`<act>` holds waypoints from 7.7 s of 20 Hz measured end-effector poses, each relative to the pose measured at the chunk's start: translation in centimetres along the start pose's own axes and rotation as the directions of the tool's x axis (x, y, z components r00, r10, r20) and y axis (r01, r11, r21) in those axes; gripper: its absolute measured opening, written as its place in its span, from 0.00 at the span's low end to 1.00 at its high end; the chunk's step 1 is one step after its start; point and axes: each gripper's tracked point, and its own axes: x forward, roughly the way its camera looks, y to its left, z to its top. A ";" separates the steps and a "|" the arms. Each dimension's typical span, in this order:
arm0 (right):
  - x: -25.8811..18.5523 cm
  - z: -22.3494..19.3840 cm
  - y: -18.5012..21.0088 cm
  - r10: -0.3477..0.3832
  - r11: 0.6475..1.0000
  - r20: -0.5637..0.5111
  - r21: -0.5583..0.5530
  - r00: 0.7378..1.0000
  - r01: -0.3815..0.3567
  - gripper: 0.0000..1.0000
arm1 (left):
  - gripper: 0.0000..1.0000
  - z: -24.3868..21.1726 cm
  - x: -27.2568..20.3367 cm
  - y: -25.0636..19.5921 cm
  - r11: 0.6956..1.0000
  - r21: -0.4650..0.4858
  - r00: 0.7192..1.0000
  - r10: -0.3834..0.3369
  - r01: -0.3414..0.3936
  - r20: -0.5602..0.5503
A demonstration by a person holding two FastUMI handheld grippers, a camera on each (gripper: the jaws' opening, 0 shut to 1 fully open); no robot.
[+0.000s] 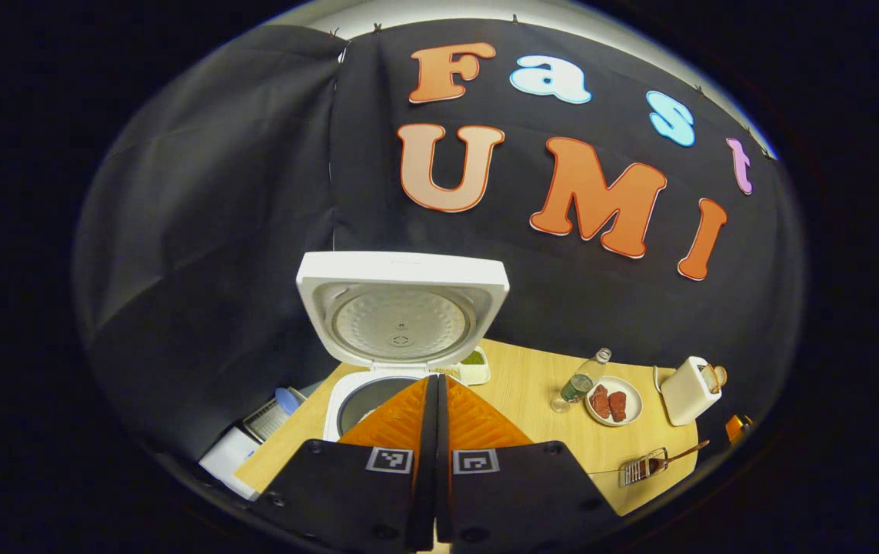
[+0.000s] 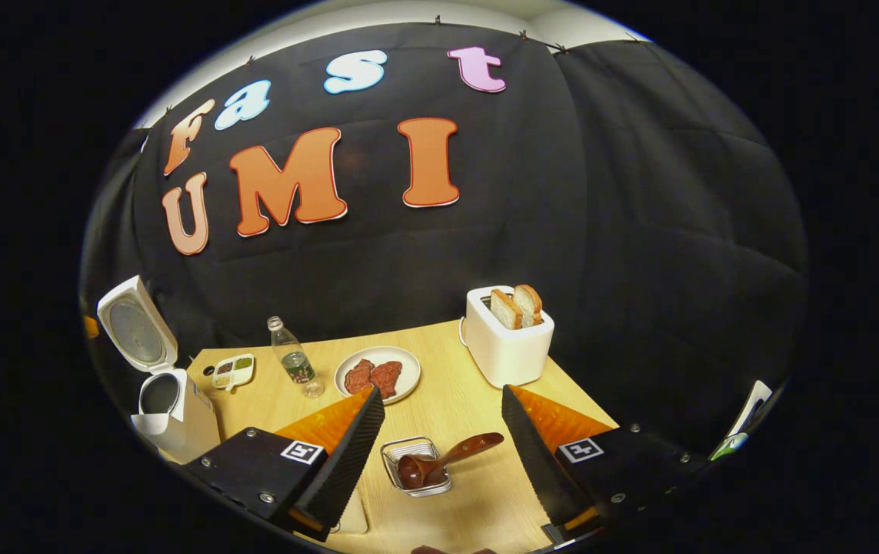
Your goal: Close the left gripper, press the button to open the rice cooker; take a wooden spoon from the chopstick holder with the right hand, scoop a spoonful of rice and pour it into the rice cooker, then put the wooden spoon back into the chopstick holder.
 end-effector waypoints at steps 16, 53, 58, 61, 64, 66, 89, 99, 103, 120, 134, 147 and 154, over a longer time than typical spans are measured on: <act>5.2 -9.2 -1.7 0.107 0.982 -0.239 0.175 0.965 -0.066 0.94 | 0.84 3.1 -8.3 -4.0 0.969 0.230 0.972 0.037 -0.092 0.231; -4.2 -4.4 13.7 0.199 0.968 -0.018 0.163 0.980 -0.193 0.11 | 0.99 4.7 -1.3 3.6 0.990 0.125 0.946 0.022 -0.066 0.324; -3.2 -9.3 16.3 0.134 0.990 -0.074 -0.026 0.988 -0.136 0.07 | 0.99 4.5 0.0 4.7 0.982 0.180 0.947 -0.012 -0.048 0.322; -2.4 -11.6 17.2 0.084 0.982 -0.084 -0.163 0.993 -0.097 0.12 | 0.99 4.1 0.3 5.6 0.980 0.193 0.949 -0.013 -0.051 0.315; -2.1 -12.0 18.2 0.051 0.955 -0.012 -0.292 0.999 -0.052 0.12 | 0.99 3.7 0.6 6.6 0.977 0.203 0.954 -0.004 -0.060 0.301; -2.0 -12.7 18.6 0.032 0.933 0.023 -0.358 0.999 -0.022 0.12 | 0.99 3.5 1.0 6.9 0.977 0.206 0.957 -0.003 -0.059 0.291; -4.5 -17.9 25.1 0.220 0.975 -0.179 0.018 0.959 -0.220 0.12 | 0.99 1.5 2.2 8.2 0.970 0.228 0.971 0.024 -0.080 0.240; -3.0 -18.8 25.4 0.348 0.886 -0.314 0.417 0.883 -0.201 0.11 | 0.99 1.5 1.4 10.3 0.968 0.221 0.966 0.065 -0.123 0.250; -2.1 -19.5 25.7 0.404 0.826 -0.328 0.532 0.854 -0.186 0.11 | 0.99 1.4 1.4 10.8 0.966 0.222 0.966 0.077 -0.134 0.248; -1.8 -15.8 20.7 0.549 0.498 -0.151 0.849 0.822 -0.177 0.11 | 0.99 2.6 1.6 9.0 0.964 0.242 0.961 0.040 -0.110 0.275; -2.2 -5.4 22.4 0.590 0.179 0.077 0.958 0.803 -0.224 0.11 | 0.99 3.1 0.2 10.4 0.976 0.181 0.946 0.058 -0.121 0.318; -1.1 1.5 36.0 0.705 0.130 0.099 0.956 0.702 -0.265 0.11 | 0.99 3.0 -3.5 16.5 0.974 0.112 0.908 0.138 -0.197 0.397; 0.0 1.1 43.2 0.722 0.328 -0.009 0.885 0.692 -0.330 0.11 | 0.95 1.6 -4.0 20.1 0.971 0.068 0.912 0.189 -0.229 0.364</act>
